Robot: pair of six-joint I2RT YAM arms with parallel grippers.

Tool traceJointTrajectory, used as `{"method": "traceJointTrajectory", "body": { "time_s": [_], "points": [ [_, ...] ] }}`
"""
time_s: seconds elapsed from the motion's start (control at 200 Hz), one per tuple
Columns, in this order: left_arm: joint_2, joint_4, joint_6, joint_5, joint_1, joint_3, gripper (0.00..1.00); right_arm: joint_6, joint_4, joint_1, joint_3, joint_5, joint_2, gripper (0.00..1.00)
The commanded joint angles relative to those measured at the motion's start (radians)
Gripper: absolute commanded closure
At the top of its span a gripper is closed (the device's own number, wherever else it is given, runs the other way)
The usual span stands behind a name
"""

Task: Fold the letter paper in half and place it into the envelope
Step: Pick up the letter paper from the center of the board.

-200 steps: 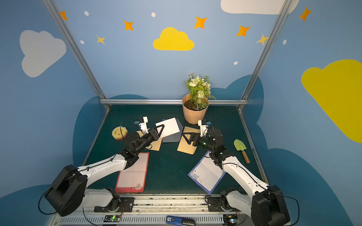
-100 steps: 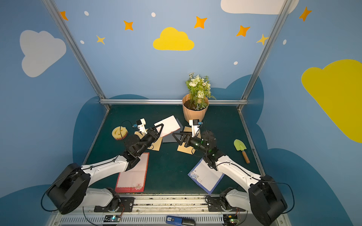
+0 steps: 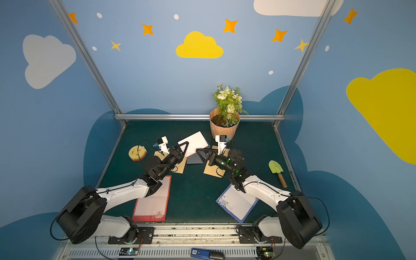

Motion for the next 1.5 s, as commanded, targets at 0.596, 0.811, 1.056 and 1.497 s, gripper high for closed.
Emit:
{"method": "traceJointTrajectory", "body": {
  "time_s": [0.596, 0.811, 1.056, 1.497],
  "points": [
    [0.065, 0.147, -0.065, 0.016, -0.010, -0.022, 0.96, 0.096, 0.209, 0.025, 0.097, -0.031, 0.133, 0.71],
    [0.065, 0.115, -0.041, 0.044, -0.008, -0.014, 0.88, 0.075, 0.059, 0.016, 0.131, 0.003, 0.109, 1.00],
    [-0.113, -0.394, 0.278, 0.026, 0.005, 0.060, 0.14, -0.045, -0.518, -0.127, 0.141, 0.064, -0.119, 1.00],
    [0.095, -1.117, 0.809, -0.114, -0.134, 0.499, 0.11, -0.269, -1.313, -0.608, 0.114, 0.048, -0.445, 1.00]
  ]
}}
